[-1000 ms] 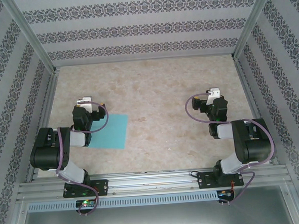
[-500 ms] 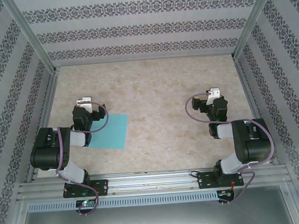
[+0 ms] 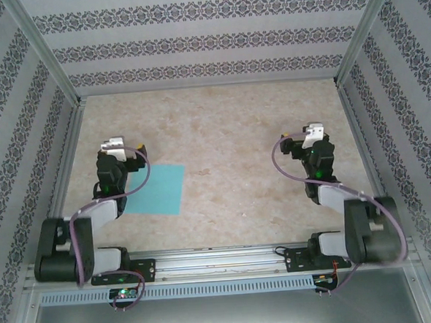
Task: Fold a paper plane with a square sheet of paper (fold left side to right side)
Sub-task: Move the square sheet of paper to the center of the table.
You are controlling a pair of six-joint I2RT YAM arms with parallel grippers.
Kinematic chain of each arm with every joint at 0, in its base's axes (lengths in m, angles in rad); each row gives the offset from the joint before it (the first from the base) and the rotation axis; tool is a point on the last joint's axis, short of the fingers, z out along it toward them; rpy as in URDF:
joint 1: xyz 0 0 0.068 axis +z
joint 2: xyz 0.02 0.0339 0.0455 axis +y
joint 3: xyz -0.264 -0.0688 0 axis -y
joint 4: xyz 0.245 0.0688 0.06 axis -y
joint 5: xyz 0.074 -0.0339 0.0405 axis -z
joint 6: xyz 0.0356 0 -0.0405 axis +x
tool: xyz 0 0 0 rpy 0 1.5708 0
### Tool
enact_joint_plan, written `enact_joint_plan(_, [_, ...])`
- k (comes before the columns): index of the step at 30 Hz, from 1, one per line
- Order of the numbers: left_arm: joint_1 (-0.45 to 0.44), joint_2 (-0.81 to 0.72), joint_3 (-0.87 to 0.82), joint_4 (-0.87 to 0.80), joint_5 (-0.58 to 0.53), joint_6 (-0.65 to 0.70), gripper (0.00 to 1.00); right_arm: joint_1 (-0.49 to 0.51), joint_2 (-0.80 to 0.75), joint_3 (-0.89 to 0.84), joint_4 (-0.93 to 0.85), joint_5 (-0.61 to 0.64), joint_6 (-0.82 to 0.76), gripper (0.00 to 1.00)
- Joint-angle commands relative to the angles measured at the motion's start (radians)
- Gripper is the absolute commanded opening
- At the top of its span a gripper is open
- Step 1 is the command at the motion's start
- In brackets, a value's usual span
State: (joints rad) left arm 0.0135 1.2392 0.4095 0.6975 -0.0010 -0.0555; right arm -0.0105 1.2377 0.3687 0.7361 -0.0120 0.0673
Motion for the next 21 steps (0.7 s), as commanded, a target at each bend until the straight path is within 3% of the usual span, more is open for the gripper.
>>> enact_joint_plan(1, [0.01, -0.108, 0.126, -0.336, -0.041, -0.157, 1.0, 0.001, -0.122, 0.048, -0.26, 0.024, 0.095, 0.98])
enact_joint_plan(7, [0.012, -0.201, 0.304, -0.776, 0.176, -0.406, 1.0, 0.003, -0.299, 0.11, -0.625, -0.095, 0.345, 0.98])
enact_joint_plan(11, [0.011, -0.247, 0.35, -1.016, 0.296, -0.44, 0.99, 0.008, -0.362, 0.124, -0.77, -0.265, 0.471, 0.98])
enact_joint_plan(15, [0.011, -0.271, 0.338, -1.179, 0.454, -0.459, 0.91, 0.04, -0.393, 0.101, -0.814, -0.379, 0.578, 0.98])
enact_joint_plan(21, [0.008, -0.269, 0.222, -1.246, 0.639, -0.515, 0.69, 0.178, -0.385, 0.118, -0.899, -0.319, 0.575, 0.98])
